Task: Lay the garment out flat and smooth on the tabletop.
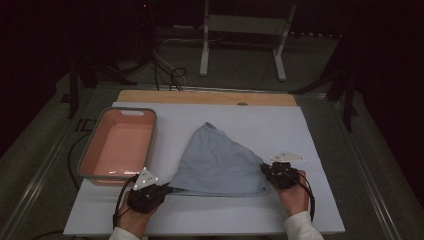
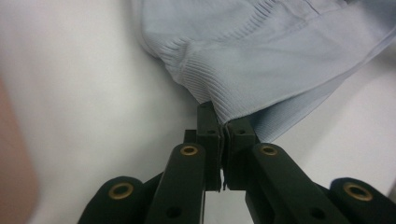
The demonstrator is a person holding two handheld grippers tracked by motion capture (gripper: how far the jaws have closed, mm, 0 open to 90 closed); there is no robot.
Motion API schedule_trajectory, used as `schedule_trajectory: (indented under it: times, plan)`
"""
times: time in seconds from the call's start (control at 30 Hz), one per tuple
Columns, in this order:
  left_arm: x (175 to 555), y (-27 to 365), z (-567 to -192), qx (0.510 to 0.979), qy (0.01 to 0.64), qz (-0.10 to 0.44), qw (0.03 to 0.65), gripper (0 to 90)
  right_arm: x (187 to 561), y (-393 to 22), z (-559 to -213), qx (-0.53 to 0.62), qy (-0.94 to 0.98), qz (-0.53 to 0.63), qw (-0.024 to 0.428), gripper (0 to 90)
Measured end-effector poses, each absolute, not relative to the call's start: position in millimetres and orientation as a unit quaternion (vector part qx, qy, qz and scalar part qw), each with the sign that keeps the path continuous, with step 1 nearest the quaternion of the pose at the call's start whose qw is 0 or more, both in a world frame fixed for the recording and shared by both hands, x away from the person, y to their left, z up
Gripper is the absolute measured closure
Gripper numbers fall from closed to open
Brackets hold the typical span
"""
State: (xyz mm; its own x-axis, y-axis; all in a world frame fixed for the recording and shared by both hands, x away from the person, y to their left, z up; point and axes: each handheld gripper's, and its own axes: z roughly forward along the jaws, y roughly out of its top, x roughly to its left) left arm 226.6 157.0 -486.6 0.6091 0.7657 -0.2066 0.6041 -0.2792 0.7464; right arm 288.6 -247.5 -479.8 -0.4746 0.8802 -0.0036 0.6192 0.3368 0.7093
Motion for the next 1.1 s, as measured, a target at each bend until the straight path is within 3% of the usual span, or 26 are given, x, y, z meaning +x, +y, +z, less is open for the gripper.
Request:
schedule_trajectory:
  times: [0.03,0.1,0.17,0.27,0.37,0.47,0.6,0.7,0.77,0.87,0.93,1.1]
  plan:
    - [225.0,157.0,-487.8,0.794,0.427,0.084,0.424,78.0,287.3,-246.7,-479.6,0.469,0.796,0.329,0.195,84.0]
    - [219.0,157.3,-486.6,0.792,0.418,0.088,0.436,60.3,283.6,-246.1,-478.3,0.461,0.802,0.322,0.201,69.2]
    - [215.1,158.4,-482.7,0.788,0.411,0.095,0.449,49.6,279.6,-248.2,-476.5,0.460,0.803,0.319,0.205,54.8]
    - [216.6,156.7,-478.7,0.783,0.409,0.103,0.458,43.9,273.6,-255.6,-474.1,0.471,0.793,0.328,0.204,43.9]
    - [224.3,150.8,-479.5,0.781,0.412,0.109,0.457,44.4,269.3,-261.8,-475.9,0.483,0.785,0.341,0.187,41.6]
    - [232.1,145.7,-481.7,0.784,0.407,0.104,0.457,48.1,267.0,-262.7,-481.1,0.485,0.785,0.347,0.167,44.2]
    - [238.1,137.6,-488.4,0.793,0.407,0.107,0.440,46.7,272.0,-256.7,-488.0,0.487,0.785,0.356,0.140,48.4]
    - [244.4,132.7,-496.9,0.800,0.422,0.108,0.413,49.0,278.0,-249.1,-494.2,0.488,0.790,0.351,0.122,56.4]
    - [247.9,131.2,-502.4,0.803,0.428,0.100,0.401,56.4,280.4,-244.0,-497.9,0.487,0.797,0.336,0.121,65.1]
    - [250.5,130.9,-508.3,0.810,0.432,0.087,0.388,77.0,282.4,-241.2,-501.1,0.489,0.799,0.330,0.120,86.9]
    - [249.6,130.5,-507.7,0.812,0.428,0.084,0.387,85.4,281.4,-241.0,-499.4,0.485,0.800,0.331,0.123,89.0]
    - [244.5,131.2,-502.2,0.813,0.423,0.084,0.392,87.5,274.7,-247.0,-490.1,0.481,0.797,0.340,0.138,89.7]
